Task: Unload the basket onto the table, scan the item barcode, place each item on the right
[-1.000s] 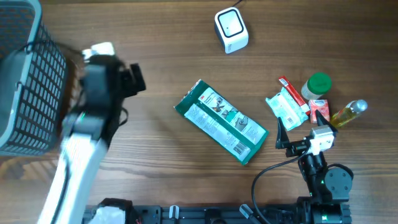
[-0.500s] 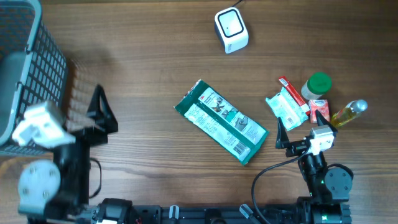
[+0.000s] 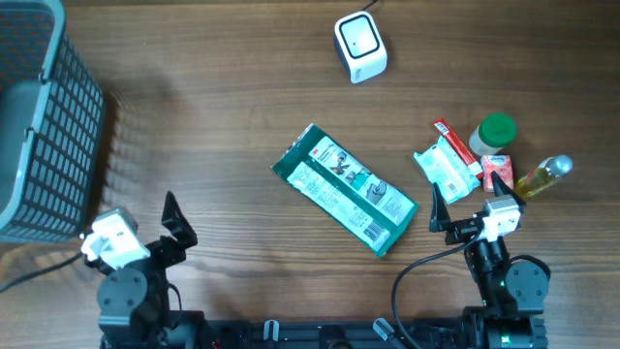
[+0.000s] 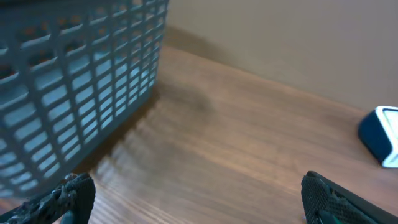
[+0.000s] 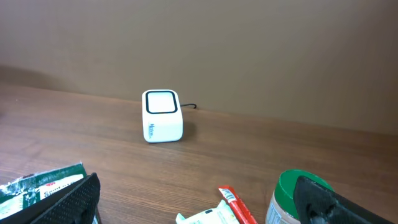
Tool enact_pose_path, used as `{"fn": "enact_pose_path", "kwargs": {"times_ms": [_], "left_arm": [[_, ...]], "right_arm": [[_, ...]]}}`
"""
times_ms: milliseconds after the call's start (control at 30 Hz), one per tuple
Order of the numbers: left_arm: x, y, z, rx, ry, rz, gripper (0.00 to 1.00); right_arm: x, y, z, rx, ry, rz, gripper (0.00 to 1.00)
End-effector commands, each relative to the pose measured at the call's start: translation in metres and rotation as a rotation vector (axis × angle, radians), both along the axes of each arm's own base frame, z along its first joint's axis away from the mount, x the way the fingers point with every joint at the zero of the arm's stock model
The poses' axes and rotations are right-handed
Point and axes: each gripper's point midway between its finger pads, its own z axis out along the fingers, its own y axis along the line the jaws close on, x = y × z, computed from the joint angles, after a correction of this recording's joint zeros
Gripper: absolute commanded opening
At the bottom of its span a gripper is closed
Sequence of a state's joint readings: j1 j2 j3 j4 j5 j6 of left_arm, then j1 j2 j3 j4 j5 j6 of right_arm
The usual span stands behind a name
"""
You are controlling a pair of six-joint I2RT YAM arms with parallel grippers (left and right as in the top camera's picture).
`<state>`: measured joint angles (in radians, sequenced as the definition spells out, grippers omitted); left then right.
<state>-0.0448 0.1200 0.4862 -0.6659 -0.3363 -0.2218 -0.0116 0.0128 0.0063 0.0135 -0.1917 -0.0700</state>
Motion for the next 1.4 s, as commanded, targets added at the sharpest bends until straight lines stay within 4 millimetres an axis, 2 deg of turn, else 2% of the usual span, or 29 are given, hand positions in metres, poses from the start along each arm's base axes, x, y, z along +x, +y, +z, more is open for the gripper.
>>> {"fn": "enact_pose_path", "kwargs": {"times_ms": [0, 133, 200, 300, 467, 633, 867, 1033, 1200, 1367], "left_arm": [[0.003, 0.003, 0.028, -0.001, -0.209, 0.018, 1.0], [0.014, -0.009, 0.077, -0.018, -0.513, -0.058, 1.0], [0.011, -0.018, 0.104, -0.017, -0.698, -0.111, 1.0], [0.005, -0.021, 0.115, -0.011, -0.838, -0.131, 1.0], [0.022, -0.021, 0.079, -0.013, -0.754, -0.13, 1.0], [0.044, -0.018, 0.012, -0.011, -0.53, -0.122, 1.0], [0.051, -0.019, -0.06, -0.031, -0.233, -0.126, 1.0], [0.051, -0.024, -0.06, -0.029, -0.232, -0.157, 1.0], [0.053, -0.047, -0.062, 0.064, -0.202, -0.313, 1.0], [0.053, -0.047, -0.062, 0.064, -0.202, -0.313, 1.0]], "right_arm": [[-0.001, 0.001, 0.002, -0.009, -0.011, 0.011, 1.0], [-0.001, 0.001, 0.002, -0.009, -0.011, 0.011, 1.0], [-0.001, 0.001, 0.002, -0.008, -0.011, 0.011, 1.0], [-0.001, 0.001, 0.002, -0.009, -0.011, 0.011, 1.0], [-0.001, 0.001, 0.002, -0.009, -0.011, 0.011, 1.0], [-0.001, 0.001, 0.002, -0.009, -0.011, 0.011, 1.0], [-0.001, 0.001, 0.002, -0.009, -0.011, 0.011, 1.0], [-0.001, 0.001, 0.002, -0.008, -0.011, 0.011, 1.0], [-0.001, 0.001, 0.002, -0.009, -0.011, 0.011, 1.0], [-0.001, 0.001, 0.002, -0.009, -0.011, 0.011, 1.0]]}}
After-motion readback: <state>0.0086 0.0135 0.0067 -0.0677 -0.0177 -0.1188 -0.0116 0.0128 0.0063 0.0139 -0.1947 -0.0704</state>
